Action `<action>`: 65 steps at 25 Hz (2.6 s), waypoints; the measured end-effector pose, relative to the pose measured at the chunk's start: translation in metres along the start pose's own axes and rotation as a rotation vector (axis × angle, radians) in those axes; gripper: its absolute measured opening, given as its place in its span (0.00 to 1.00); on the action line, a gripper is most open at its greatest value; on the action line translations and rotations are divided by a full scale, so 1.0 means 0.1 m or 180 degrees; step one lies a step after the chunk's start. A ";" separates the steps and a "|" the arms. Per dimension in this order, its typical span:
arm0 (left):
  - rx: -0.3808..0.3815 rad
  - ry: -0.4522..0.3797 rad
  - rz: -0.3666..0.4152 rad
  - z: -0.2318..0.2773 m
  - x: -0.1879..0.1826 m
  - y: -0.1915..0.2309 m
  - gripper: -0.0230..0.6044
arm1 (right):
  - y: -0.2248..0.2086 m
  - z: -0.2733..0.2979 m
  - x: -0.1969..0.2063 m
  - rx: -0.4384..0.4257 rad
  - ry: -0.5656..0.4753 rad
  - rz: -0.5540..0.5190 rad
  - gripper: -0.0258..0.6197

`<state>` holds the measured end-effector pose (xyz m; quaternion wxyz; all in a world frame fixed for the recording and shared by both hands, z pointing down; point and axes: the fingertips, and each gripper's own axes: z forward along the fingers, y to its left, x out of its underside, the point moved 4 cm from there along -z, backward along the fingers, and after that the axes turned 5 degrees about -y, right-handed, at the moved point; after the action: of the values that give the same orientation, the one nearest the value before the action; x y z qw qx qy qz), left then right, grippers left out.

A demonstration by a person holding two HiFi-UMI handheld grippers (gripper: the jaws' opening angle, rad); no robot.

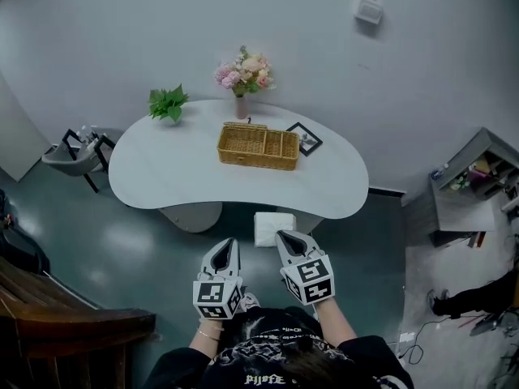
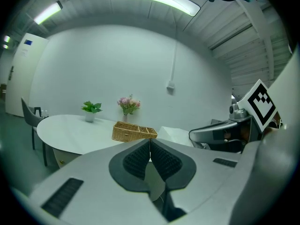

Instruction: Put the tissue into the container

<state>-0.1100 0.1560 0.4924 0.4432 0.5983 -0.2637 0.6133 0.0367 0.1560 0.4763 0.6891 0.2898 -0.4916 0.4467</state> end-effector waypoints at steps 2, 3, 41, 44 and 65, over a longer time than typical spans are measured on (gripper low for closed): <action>0.0009 0.0012 0.0016 0.04 -0.02 0.11 0.08 | 0.02 0.10 -0.06 0.0034 -0.0012 -0.0015 0.08; 0.0008 0.0018 0.0019 0.07 -0.03 0.16 0.08 | 0.01 0.15 -0.08 0.0050 -0.0017 -0.0019 0.08; -0.0550 0.0115 -0.0083 1.98 -0.33 0.76 0.08 | -1.26 1.92 -0.75 -0.0540 0.0044 -0.0034 0.08; -0.0615 0.0120 -0.0074 2.19 -0.37 0.77 0.08 | -1.42 2.07 -0.81 -0.0629 0.0035 -0.0040 0.08; -0.0912 0.0116 -0.0113 3.06 -0.49 0.90 0.08 | -2.07 2.72 -1.07 -0.0871 0.0019 0.0051 0.08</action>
<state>-0.0396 -0.1589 0.5077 0.5396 0.5222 -0.3298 0.5721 0.0968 -0.1976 0.4796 0.7201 0.1878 -0.5481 0.3819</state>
